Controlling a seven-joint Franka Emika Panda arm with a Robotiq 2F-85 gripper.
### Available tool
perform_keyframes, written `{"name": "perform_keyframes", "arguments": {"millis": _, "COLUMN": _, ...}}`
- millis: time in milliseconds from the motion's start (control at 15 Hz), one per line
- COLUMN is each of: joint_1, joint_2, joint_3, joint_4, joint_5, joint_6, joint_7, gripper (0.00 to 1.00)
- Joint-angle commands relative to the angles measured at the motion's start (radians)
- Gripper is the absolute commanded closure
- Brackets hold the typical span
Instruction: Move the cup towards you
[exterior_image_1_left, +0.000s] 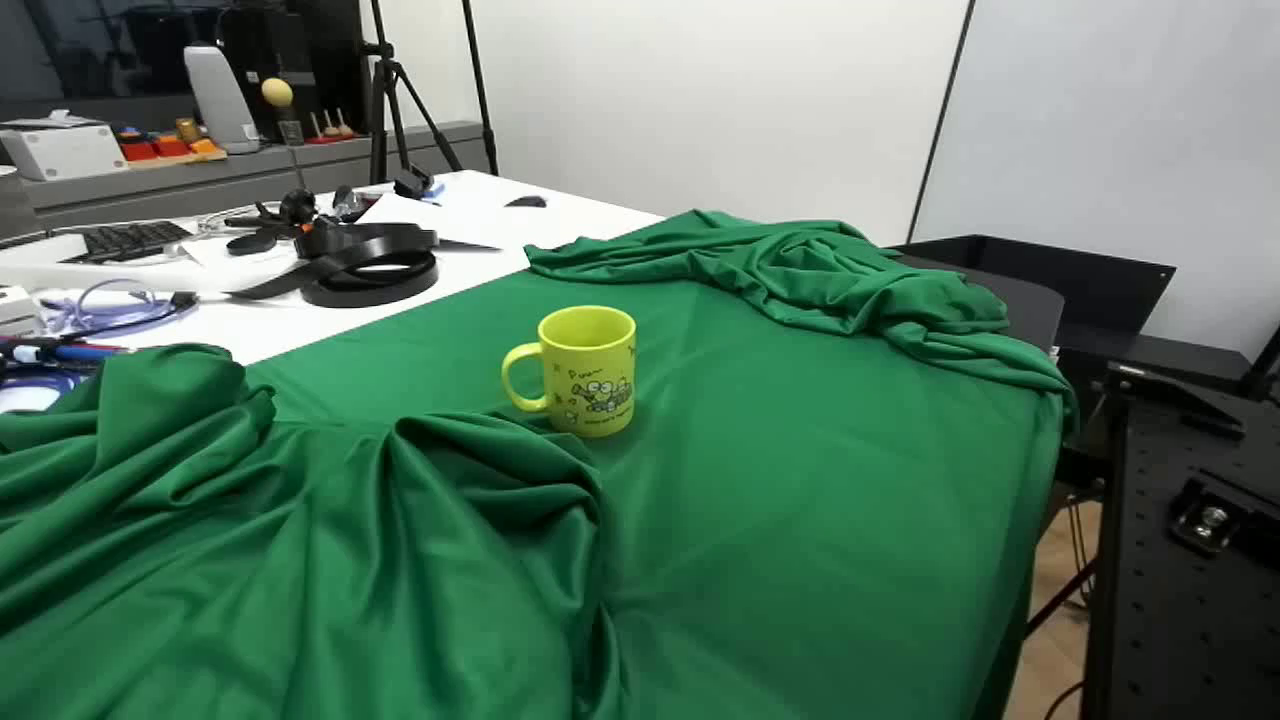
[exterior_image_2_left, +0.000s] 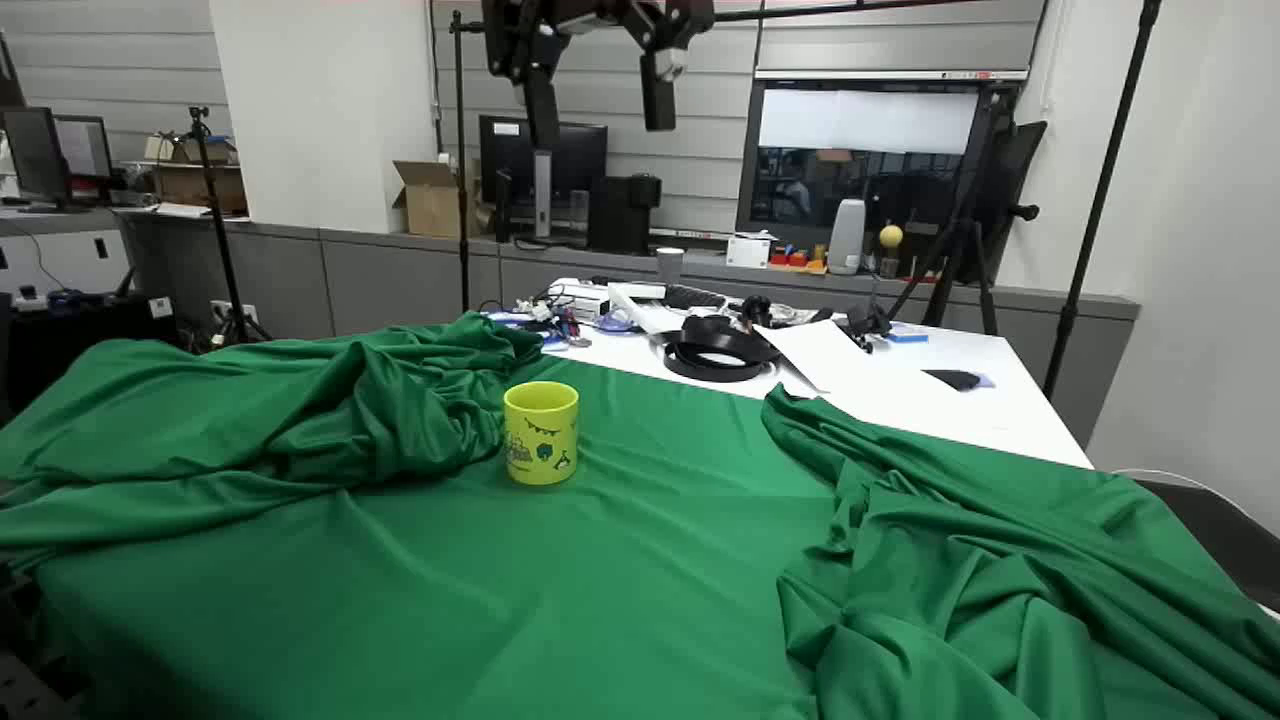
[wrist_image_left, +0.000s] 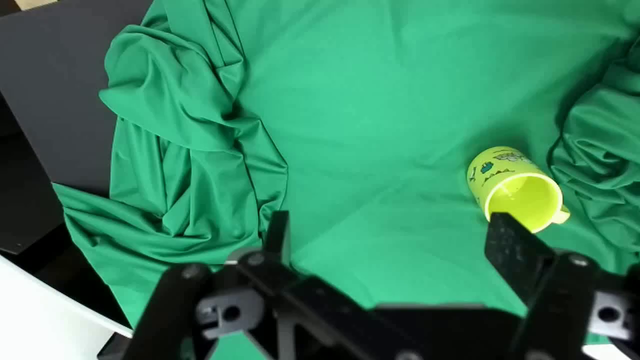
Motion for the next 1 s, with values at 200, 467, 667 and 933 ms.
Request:
{"name": "perform_keyframes", "arguments": {"millis": 200, "joint_1": 0.009, "joint_2": -0.001, "joint_3": -0.008, "joint_4": 0.002, "joint_5": -0.004, "joint_6": -0.002, "joint_7": 0.003, "gripper": 0.0}}
{"name": "perform_keyframes", "arguments": {"millis": 467, "joint_1": 0.009, "joint_2": -0.001, "joint_3": -0.008, "joint_4": 0.002, "joint_5": -0.004, "joint_6": -0.001, "joint_7": 0.003, "gripper": 0.0}}
{"name": "perform_keyframes", "arguments": {"millis": 667, "joint_1": 0.009, "joint_2": -0.001, "joint_3": -0.008, "joint_4": 0.002, "joint_5": -0.004, "joint_6": -0.001, "joint_7": 0.003, "gripper": 0.0}}
{"name": "perform_keyframes", "arguments": {"millis": 933, "joint_1": 0.014, "joint_2": 0.084, "joint_3": 0.005, "joint_4": 0.026, "joint_5": 0.001, "joint_6": 0.018, "joint_7": 0.038, "gripper": 0.0}}
